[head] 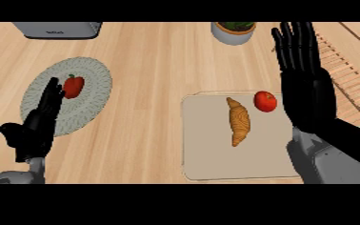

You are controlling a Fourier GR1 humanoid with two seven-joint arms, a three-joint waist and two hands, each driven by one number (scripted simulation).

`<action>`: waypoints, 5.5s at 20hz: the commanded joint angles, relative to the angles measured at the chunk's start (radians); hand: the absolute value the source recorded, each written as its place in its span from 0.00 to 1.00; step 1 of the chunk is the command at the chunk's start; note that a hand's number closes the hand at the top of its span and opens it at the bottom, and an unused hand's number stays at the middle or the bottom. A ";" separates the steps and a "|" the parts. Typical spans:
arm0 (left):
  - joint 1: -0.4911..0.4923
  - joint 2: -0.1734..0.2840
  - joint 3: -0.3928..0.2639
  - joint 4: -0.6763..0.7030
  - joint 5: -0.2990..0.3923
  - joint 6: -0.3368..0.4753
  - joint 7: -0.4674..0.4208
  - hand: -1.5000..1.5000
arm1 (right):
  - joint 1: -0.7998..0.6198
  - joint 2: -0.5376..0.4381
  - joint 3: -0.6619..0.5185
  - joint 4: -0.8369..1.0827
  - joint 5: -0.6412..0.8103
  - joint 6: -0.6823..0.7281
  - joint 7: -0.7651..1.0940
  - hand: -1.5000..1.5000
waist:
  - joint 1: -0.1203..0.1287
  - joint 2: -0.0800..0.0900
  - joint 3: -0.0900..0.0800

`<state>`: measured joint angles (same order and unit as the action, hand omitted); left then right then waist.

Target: Pick the croissant from the tray and place it in the tiered shelf

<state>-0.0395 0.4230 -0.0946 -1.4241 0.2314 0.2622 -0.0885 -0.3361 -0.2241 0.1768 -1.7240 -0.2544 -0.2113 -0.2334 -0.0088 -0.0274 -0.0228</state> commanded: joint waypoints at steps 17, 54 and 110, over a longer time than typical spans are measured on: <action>-0.188 -0.120 -0.166 0.026 -0.103 -0.029 0.075 0.50 | 0.271 0.034 -0.236 0.407 0.267 -0.549 -0.105 0.00 | -0.007 0.031 0.024; -0.137 -0.185 -0.140 -0.021 -0.208 -0.091 0.105 0.50 | -0.051 -0.173 0.343 -0.166 0.816 0.305 1.458 0.00 | 0.012 0.026 0.022; -0.114 -0.330 0.026 -0.033 -0.355 -0.222 0.096 0.50 | 0.074 0.181 0.077 0.261 1.276 0.379 1.087 0.00 | 0.010 0.027 0.023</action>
<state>-0.1833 0.1103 -0.0696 -1.4358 -0.1051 0.0293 0.0210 -0.2640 -0.0456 0.2730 -1.4998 1.0064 0.1744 0.8916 0.0008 -0.0001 0.0000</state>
